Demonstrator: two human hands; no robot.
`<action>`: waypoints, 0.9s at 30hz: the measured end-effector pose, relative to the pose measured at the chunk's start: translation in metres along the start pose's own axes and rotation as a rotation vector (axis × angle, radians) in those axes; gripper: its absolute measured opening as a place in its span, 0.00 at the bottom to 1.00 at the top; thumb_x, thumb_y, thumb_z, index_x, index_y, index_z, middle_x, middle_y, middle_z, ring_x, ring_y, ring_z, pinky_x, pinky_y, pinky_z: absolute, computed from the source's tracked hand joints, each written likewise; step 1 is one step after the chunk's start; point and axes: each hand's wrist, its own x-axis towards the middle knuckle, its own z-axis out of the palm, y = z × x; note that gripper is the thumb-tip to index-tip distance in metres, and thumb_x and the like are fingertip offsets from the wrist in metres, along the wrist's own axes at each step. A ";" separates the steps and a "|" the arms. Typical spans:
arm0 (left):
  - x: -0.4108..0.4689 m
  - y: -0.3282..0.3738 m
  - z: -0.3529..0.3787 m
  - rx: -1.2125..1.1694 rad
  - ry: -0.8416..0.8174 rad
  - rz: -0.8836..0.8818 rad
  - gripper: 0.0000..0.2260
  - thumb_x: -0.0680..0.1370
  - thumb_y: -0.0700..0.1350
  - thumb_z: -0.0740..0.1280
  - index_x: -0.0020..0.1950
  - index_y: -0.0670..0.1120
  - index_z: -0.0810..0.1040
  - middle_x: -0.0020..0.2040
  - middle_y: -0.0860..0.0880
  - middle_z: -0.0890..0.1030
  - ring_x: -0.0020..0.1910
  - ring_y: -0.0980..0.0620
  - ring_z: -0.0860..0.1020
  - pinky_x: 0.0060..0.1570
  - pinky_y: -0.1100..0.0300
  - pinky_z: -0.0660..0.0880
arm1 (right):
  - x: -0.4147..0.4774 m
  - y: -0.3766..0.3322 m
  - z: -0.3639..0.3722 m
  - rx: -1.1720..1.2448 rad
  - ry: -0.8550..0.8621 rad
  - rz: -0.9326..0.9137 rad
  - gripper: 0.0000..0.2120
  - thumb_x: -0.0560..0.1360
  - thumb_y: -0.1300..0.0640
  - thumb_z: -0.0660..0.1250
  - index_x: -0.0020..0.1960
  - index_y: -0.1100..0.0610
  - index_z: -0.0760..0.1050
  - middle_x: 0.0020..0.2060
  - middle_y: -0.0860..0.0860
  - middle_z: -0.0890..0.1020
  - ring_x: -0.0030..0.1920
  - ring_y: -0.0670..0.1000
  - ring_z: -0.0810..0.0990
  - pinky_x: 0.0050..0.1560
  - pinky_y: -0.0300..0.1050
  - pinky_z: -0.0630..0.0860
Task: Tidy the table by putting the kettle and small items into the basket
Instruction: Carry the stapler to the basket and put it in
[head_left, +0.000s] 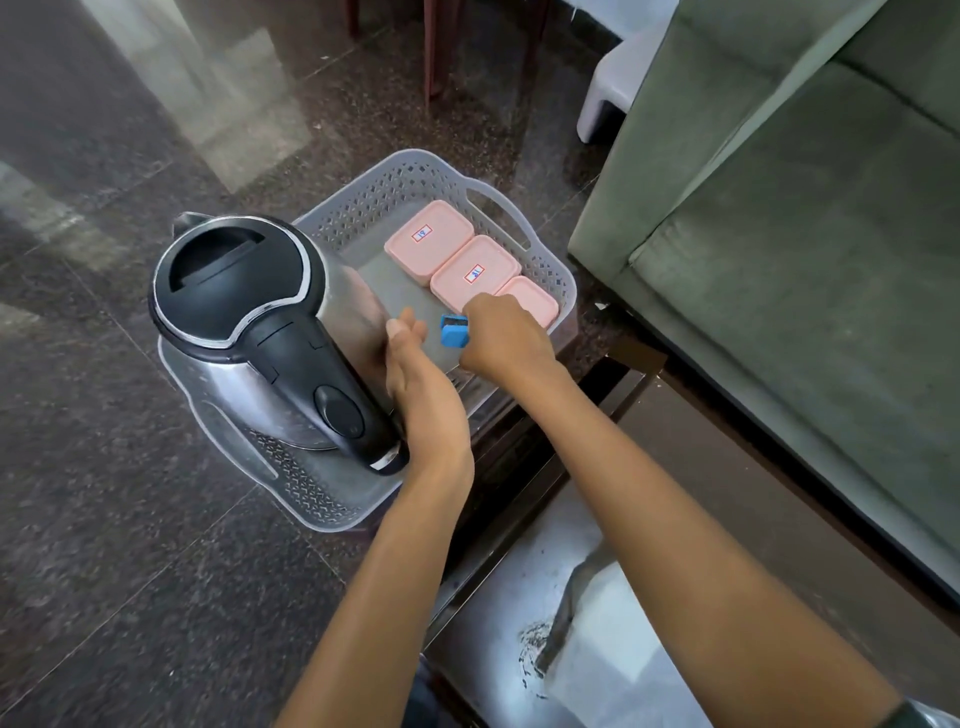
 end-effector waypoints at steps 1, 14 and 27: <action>0.001 -0.001 0.000 0.009 0.008 -0.012 0.21 0.82 0.54 0.48 0.70 0.49 0.69 0.68 0.49 0.73 0.61 0.59 0.69 0.61 0.62 0.60 | -0.001 0.000 -0.001 -0.028 -0.024 -0.011 0.14 0.71 0.63 0.66 0.56 0.62 0.70 0.54 0.60 0.77 0.54 0.61 0.76 0.45 0.48 0.69; -0.010 -0.005 -0.005 0.013 -0.005 -0.012 0.22 0.82 0.52 0.48 0.74 0.46 0.60 0.75 0.49 0.64 0.72 0.58 0.61 0.73 0.60 0.54 | -0.002 0.023 -0.021 0.721 -0.104 0.001 0.15 0.73 0.59 0.65 0.57 0.56 0.64 0.40 0.49 0.70 0.33 0.46 0.67 0.34 0.39 0.65; -0.018 -0.010 -0.004 -0.038 0.066 -0.035 0.21 0.82 0.52 0.49 0.73 0.45 0.61 0.74 0.51 0.63 0.67 0.62 0.62 0.68 0.65 0.57 | 0.024 -0.009 0.019 -0.589 0.018 -0.483 0.13 0.73 0.57 0.63 0.57 0.52 0.76 0.55 0.55 0.74 0.61 0.59 0.64 0.60 0.57 0.60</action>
